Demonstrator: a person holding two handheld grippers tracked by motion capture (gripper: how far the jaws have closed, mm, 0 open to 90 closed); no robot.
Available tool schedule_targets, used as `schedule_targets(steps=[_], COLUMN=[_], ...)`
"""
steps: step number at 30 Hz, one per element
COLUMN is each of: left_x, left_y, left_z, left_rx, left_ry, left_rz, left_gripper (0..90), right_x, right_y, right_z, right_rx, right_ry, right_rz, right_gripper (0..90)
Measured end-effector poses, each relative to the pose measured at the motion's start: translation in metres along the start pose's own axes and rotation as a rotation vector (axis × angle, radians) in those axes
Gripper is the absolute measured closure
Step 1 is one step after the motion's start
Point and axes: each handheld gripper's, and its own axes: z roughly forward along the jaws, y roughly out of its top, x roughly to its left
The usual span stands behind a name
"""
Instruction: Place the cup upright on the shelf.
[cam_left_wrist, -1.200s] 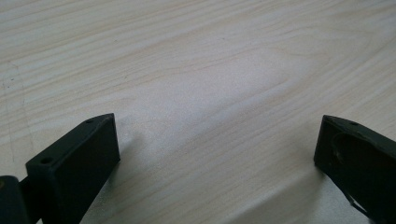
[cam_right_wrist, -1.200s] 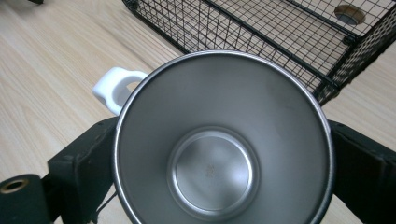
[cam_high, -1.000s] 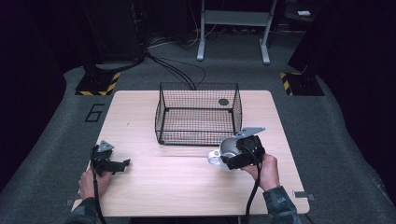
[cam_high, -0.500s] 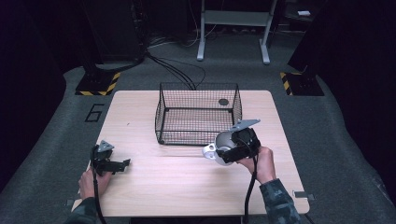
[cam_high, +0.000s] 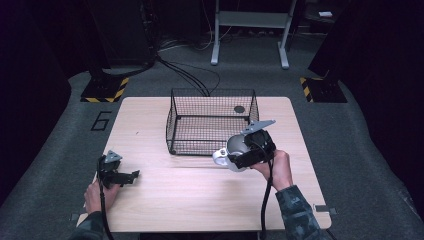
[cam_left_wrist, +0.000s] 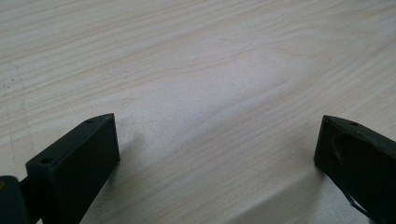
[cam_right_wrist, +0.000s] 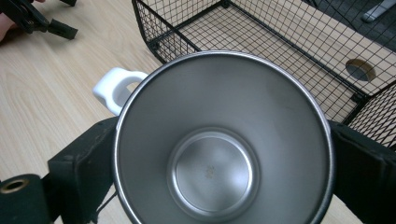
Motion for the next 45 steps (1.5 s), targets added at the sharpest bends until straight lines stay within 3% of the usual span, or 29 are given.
schedule_targets(steps=[9, 10, 15, 17, 26, 31, 32, 33, 45], left_x=[0.0, 0.0, 0.0, 0.0, 0.0, 0.0, 0.0, 0.0, -0.001], left_y=[0.0, 0.0, 0.0, 0.0, 0.0, 0.0, 0.0, 0.0, 0.0], left_z=[0.0, 0.0, 0.0, 0.0, 0.0, 0.0, 0.0, 0.0, 0.0], left_rx=[0.0, 0.0, 0.0, 0.0, 0.0, 0.0, 0.0, 0.0, -0.001], left_ry=[0.0, 0.0, 0.0, 0.0, 0.0, 0.0, 0.0, 0.0, -0.002], left_rz=[0.0, 0.0, 0.0, 0.0, 0.0, 0.0, 0.0, 0.0, -0.007], left_gripper=[0.1, 0.1, 0.1, 0.1, 0.1, 0.1, 0.1, 0.1, 0.1], right_x=[-0.003, -0.002, -0.005, -0.005, -0.009, -0.011, -0.01, -0.012, -0.013], right_y=[0.016, 0.017, 0.027, 0.03, 0.042, 0.048, 0.048, 0.05, 0.065], right_z=[-0.005, -0.006, -0.007, -0.008, -0.006, -0.005, -0.006, -0.005, -0.003], right_rx=[-0.014, -0.015, -0.021, -0.016, -0.022, -0.026, -0.013, -0.023, -0.018], right_ry=[0.0, 0.002, 0.001, 0.004, -0.001, -0.005, -0.003, -0.007, -0.012], right_rz=[-0.03, -0.011, -0.041, -0.022, -0.045, -0.047, -0.029, -0.047, -0.045], right_gripper=[6.0, 6.0, 6.0, 6.0, 6.0, 6.0, 6.0, 6.0, 5.9])
